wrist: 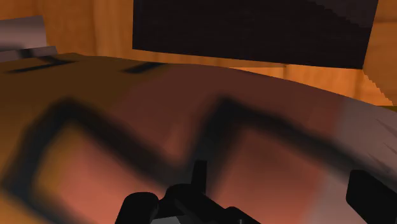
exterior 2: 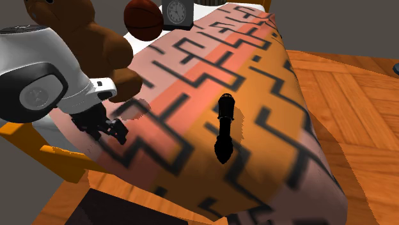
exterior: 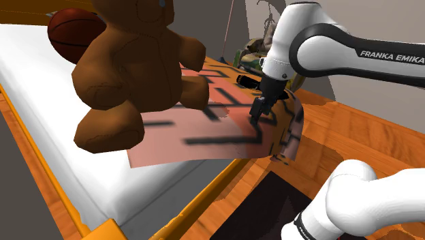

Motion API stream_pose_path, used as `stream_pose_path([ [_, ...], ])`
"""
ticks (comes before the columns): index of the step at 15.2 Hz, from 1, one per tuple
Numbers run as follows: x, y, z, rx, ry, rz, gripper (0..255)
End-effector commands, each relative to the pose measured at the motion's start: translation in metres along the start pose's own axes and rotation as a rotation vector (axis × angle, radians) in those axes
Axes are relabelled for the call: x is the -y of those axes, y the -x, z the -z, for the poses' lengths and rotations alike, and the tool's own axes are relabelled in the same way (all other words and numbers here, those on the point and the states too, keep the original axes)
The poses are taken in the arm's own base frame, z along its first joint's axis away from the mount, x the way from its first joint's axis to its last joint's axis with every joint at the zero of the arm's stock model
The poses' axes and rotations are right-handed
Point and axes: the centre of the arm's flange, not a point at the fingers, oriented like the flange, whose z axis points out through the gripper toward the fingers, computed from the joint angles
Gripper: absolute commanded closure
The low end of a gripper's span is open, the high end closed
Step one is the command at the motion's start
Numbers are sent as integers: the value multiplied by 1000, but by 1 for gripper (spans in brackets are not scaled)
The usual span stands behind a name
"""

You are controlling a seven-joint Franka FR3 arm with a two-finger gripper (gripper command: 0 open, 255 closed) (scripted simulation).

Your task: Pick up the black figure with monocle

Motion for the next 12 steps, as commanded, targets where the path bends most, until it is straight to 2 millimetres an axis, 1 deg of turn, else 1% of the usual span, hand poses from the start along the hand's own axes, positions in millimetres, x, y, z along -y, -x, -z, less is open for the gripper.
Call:
stream_pose_path([
  [1, 0, 0, 0, 0, 0, 0, 0],
  [12, -138, -43, 0, -92, -25, 35, 0],
])
